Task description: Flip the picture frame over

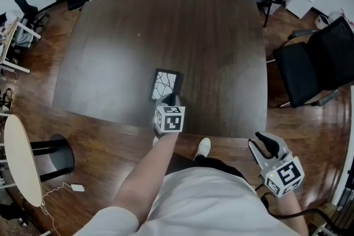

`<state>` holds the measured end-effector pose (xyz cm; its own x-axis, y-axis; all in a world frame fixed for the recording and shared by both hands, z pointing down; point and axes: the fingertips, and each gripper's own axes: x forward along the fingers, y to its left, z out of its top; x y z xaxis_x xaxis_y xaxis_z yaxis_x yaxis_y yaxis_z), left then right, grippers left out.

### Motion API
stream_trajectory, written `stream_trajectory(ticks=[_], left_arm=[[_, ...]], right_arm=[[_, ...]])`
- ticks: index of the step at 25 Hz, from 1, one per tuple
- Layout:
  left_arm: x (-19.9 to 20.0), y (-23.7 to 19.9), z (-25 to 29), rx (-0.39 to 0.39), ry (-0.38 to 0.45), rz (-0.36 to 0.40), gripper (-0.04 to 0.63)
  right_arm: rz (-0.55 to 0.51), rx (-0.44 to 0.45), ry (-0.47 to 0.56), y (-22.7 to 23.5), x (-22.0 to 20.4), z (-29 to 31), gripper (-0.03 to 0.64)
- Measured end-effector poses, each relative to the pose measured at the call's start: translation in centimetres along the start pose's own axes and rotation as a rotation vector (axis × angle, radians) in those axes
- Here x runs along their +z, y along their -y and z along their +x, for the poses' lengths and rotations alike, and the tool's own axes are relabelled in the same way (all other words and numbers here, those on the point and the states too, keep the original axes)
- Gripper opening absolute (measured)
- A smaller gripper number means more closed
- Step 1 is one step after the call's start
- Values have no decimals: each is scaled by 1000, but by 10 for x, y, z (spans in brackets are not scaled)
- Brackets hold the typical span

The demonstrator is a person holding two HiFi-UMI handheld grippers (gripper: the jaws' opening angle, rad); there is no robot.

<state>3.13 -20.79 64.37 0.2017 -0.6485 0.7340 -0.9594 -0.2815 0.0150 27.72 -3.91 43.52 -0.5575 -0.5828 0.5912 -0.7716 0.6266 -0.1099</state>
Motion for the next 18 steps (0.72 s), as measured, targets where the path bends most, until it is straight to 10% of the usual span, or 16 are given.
stream_trajectory(ticks=[9,18], left_arm=[[36,15,-40,-162,79,-109,61],[63,22,-91,-620,196,-490,61]], right_arm=[[-23,8,35,-10,19,19,112],[-34,8,27,-50,40,48,112]])
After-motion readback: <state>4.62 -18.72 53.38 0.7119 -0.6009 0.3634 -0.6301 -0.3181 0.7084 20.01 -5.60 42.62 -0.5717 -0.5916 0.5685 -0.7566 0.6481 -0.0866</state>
